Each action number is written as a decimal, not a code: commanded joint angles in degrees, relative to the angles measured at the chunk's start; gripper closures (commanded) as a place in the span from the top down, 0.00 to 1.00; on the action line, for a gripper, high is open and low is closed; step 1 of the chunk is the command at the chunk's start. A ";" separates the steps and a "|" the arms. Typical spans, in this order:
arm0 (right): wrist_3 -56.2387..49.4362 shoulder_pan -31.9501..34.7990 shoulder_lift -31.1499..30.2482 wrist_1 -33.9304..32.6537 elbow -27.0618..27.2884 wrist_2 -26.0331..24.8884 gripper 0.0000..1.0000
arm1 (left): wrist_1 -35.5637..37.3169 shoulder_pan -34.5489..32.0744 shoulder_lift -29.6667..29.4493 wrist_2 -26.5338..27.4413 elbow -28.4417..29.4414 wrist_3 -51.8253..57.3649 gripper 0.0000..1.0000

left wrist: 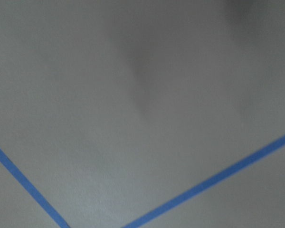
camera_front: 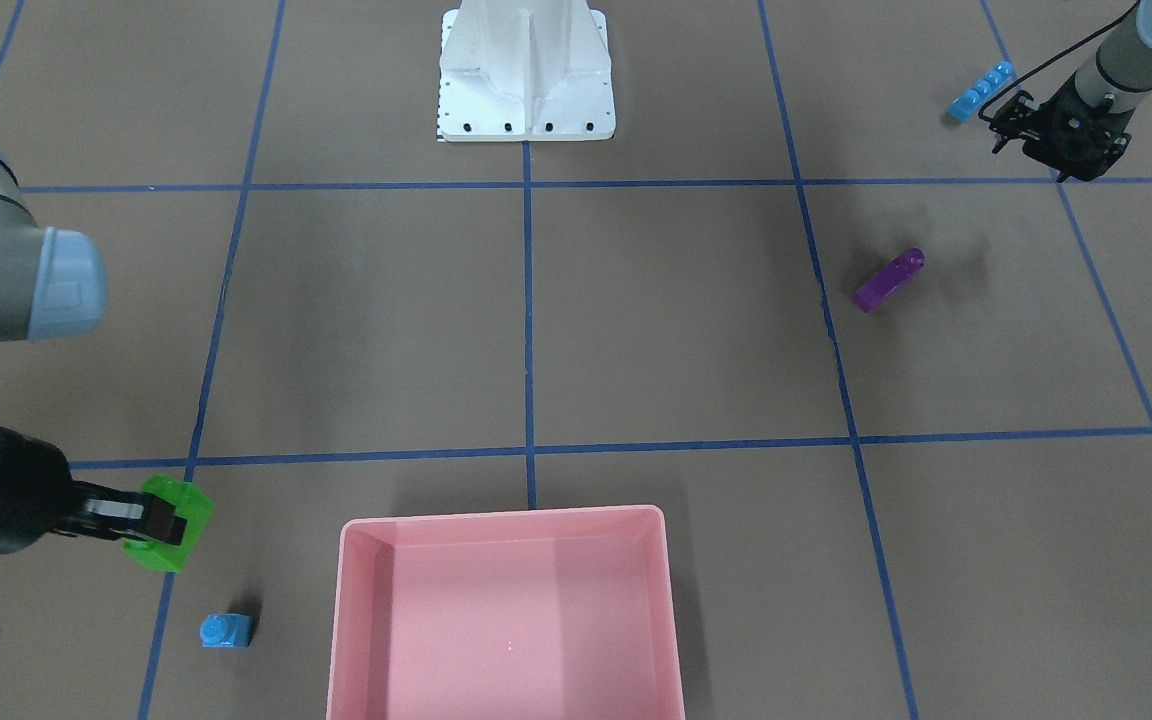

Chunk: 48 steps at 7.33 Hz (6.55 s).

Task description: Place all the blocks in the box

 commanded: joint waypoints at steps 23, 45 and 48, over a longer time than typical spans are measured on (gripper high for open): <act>-24.98 2.97 -67.11 17.31 33.14 2.81 1.00 | 3.02 -6.91 -16.11 -7.85 -7.95 -19.23 0.00; 16.81 -7.47 8.52 17.98 -15.15 -14.52 0.00 | 13.22 -9.34 -72.96 2.93 28.20 -39.37 0.99; 17.02 -9.96 8.89 19.59 -16.07 -19.95 0.97 | 22.65 -5.85 -48.36 4.59 6.78 -16.68 0.99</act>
